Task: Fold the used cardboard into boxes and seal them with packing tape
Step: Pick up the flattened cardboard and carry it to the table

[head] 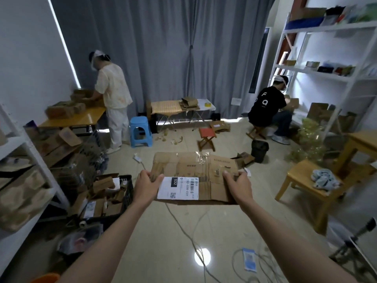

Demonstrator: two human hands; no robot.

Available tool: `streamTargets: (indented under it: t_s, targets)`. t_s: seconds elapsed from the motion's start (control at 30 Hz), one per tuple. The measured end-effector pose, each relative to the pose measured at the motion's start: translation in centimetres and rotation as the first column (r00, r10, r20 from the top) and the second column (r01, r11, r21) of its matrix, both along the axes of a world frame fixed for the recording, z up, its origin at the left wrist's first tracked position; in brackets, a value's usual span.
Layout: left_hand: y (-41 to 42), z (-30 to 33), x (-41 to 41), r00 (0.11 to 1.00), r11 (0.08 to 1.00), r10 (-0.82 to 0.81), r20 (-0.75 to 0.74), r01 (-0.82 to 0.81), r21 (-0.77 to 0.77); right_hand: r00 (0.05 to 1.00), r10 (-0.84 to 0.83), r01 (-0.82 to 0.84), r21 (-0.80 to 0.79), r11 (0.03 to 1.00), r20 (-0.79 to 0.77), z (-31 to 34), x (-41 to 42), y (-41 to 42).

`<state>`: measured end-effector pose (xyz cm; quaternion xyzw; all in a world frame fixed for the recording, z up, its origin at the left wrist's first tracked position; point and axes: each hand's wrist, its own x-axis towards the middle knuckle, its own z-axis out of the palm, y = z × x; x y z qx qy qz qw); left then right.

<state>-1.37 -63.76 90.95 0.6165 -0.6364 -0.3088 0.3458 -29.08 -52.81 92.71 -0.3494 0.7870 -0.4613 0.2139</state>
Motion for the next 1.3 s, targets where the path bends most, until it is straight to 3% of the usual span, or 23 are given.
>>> streamTargets:
  t_s: [0.37,0.63,0.97,1.3]
  targets:
    - [-29.8,-1.4,-7.3,0.998,1.000,0.006,0.058,-0.006,-0.008,0.998,-0.001,0.002,-0.003,1.000,0.070,-3.4,-7.9,-31.0]
    - [-47.3,-0.7,-13.1,1.000,1.000,0.011,0.003,-0.011,-0.006,1.000,-0.002,0.002,0.019,1.000,0.026,-2.3,-13.2,-48.2]
    - [-73.8,-5.0,-21.0,0.999,0.999,-0.046,-0.010,0.046,0.008,1.000,0.000,0.000,0.062,0.998,-0.008,-6.4,-21.3,-74.0]
    - [-100.8,-2.4,-31.0,0.989,0.988,-0.146,0.018,0.145,0.058,0.998,-0.064,0.063,0.042,0.997,0.014,-3.1,-30.8,-98.5]
